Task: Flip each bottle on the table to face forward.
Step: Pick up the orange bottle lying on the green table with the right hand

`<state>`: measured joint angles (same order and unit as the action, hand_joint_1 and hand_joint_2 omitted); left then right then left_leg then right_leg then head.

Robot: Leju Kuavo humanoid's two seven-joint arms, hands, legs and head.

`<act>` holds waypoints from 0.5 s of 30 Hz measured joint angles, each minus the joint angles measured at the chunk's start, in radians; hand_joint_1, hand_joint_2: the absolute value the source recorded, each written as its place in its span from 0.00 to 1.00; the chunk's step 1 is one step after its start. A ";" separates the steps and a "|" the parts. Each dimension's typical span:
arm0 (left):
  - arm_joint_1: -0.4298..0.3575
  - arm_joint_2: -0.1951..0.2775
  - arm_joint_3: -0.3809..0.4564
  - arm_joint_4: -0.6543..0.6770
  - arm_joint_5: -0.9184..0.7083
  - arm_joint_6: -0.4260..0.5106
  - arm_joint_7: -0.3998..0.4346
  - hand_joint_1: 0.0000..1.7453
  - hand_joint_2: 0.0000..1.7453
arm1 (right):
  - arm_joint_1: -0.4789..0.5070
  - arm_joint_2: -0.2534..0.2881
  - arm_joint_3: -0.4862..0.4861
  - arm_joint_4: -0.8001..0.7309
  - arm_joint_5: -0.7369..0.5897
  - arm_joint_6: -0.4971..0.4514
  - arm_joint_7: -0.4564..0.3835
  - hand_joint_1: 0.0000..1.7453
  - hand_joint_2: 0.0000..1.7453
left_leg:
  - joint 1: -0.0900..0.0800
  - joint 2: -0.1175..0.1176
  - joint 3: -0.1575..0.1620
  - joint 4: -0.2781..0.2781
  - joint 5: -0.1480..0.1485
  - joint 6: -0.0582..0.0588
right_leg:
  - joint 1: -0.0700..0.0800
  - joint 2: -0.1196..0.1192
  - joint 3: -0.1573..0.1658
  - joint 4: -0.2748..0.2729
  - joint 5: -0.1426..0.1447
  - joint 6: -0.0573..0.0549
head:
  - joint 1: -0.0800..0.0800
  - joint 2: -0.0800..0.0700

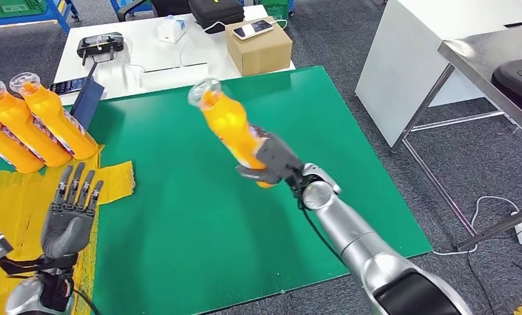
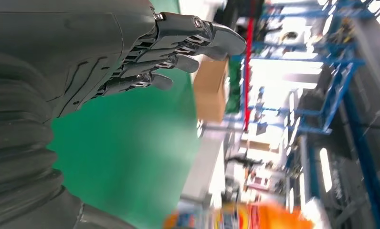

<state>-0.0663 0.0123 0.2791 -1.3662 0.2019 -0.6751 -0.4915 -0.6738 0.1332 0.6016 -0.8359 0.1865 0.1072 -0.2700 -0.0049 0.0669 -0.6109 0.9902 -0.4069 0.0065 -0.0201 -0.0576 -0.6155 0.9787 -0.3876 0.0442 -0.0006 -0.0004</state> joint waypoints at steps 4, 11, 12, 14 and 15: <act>0.004 -0.048 -0.121 -0.038 0.004 0.077 0.032 0.00 1.00 | 0.027 0.124 0.085 0.010 0.033 -0.020 0.025 1.00 1.00 | 0.000 -0.001 -0.002 0.000 0.000 0.000 | 0.000 0.000 -0.002 0.000 0.000 0.000 | 0.000 0.000; 0.011 -0.067 -0.252 -0.067 0.026 0.125 0.033 0.00 1.00 | 0.052 0.212 0.275 0.017 -0.029 -0.052 0.075 1.00 1.00 | 0.000 -0.001 -0.004 0.000 0.000 0.000 | 0.000 0.000 -0.004 0.000 0.000 0.000 | 0.000 0.000; 0.013 -0.067 -0.261 -0.068 0.029 0.130 0.032 0.00 1.00 | 0.055 0.216 0.313 0.017 -0.046 -0.066 0.083 1.00 1.00 | 0.000 -0.001 -0.004 0.000 0.000 0.000 | 0.000 0.000 -0.004 0.000 0.000 0.000 | 0.000 0.000; 0.022 -0.066 -0.269 -0.070 0.035 0.135 0.030 0.00 1.00 | 0.053 0.219 0.368 0.017 -0.071 -0.087 0.089 1.00 1.00 | 0.000 -0.001 -0.005 0.000 0.000 0.000 | 0.000 0.000 -0.005 0.000 0.000 0.000 | 0.000 0.000; 0.026 -0.065 -0.270 -0.071 0.036 0.136 0.030 0.00 1.00 | 0.049 0.219 0.385 0.017 -0.077 -0.091 0.090 1.00 1.00 | 0.000 -0.001 -0.005 0.000 0.000 0.000 | 0.000 0.000 -0.005 0.000 0.000 0.000 | 0.000 0.000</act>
<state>-0.0401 -0.0526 0.0095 -1.4369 0.2383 -0.5387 -0.4617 -0.6244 0.3519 0.9866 -0.8192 0.1098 0.0159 -0.1799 -0.0050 0.0663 -0.6156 0.9902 -0.4070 0.0063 -0.0203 -0.0577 -0.6204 0.9784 -0.3879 0.0440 -0.0006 -0.0004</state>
